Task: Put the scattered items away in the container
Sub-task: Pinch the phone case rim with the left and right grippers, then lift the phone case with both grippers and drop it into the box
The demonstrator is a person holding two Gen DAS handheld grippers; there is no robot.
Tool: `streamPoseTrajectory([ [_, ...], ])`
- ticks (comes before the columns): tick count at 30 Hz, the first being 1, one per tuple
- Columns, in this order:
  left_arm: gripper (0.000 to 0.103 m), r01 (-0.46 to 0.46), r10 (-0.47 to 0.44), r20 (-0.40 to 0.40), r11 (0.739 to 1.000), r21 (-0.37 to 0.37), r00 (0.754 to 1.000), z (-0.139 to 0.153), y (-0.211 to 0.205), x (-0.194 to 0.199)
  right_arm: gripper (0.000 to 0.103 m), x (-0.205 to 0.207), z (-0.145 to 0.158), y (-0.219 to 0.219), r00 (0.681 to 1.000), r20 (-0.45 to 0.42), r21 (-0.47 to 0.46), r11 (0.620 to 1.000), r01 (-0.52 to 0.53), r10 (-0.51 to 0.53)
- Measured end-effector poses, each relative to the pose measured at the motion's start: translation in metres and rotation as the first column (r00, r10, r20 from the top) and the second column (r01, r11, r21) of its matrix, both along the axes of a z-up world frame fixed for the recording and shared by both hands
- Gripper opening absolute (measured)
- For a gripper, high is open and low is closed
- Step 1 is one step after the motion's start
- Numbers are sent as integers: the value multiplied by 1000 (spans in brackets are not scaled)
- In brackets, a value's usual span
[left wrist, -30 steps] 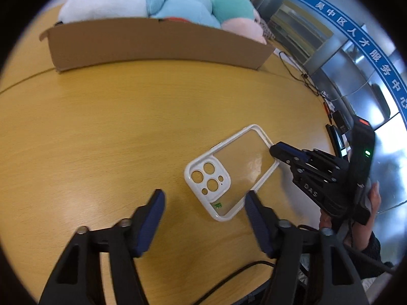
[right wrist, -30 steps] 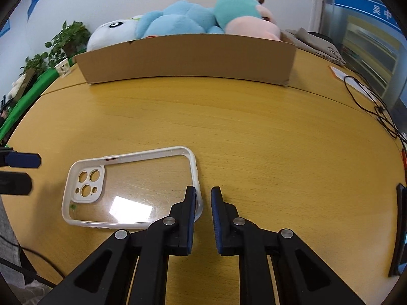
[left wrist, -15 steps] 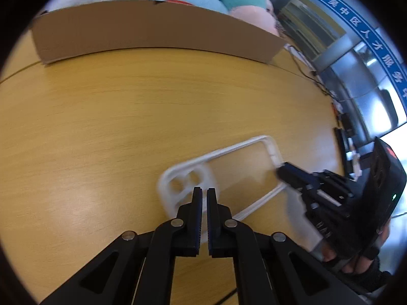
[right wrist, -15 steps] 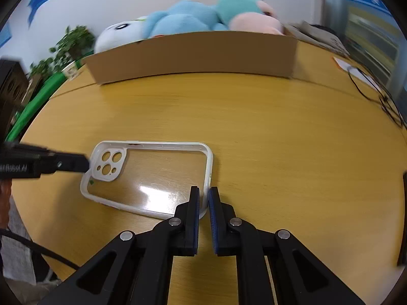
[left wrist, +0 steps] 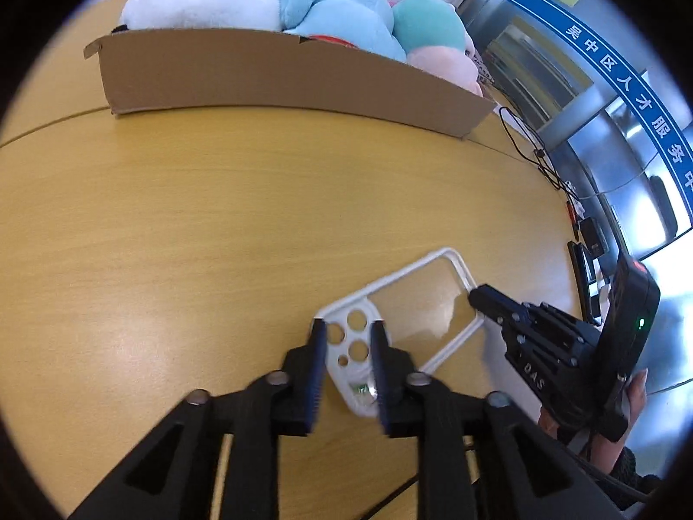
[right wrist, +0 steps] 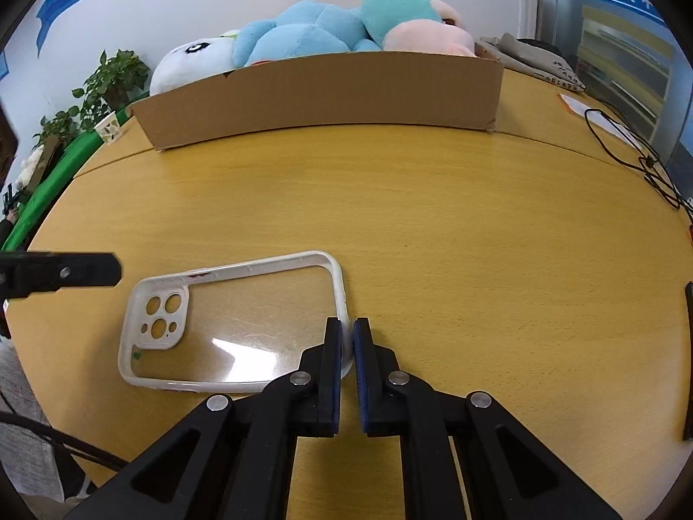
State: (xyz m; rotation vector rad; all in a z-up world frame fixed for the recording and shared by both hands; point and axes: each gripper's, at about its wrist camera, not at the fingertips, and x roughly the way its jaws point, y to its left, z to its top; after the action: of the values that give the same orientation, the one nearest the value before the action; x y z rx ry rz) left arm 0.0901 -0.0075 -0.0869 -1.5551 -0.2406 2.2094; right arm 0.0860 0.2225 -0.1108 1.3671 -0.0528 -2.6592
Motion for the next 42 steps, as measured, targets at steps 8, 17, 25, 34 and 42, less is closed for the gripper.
streamPoseTrajectory([
  [8,35,22,-21,94,1000,-7,995,-24,19,-2,6,-3,1,-2,1000,-5,22,999,26,-26],
  [17,9,-9,12,56,998,-63,998,-14,16,-11,7,1,10,1,999,-8,10,999,34,-34],
  [25,8,-8,3,-135,999,-36,991,60,19,-37,7,-12,52,7,995,-95,0,999,43,-43],
  [34,8,-4,-21,-365,998,-68,931,157,17,-93,7,-76,133,0,972,-231,77,997,-30,47],
  [42,9,4,-14,-436,1000,-25,900,182,-9,-184,6,-174,195,-8,942,-321,65,995,-80,97],
])
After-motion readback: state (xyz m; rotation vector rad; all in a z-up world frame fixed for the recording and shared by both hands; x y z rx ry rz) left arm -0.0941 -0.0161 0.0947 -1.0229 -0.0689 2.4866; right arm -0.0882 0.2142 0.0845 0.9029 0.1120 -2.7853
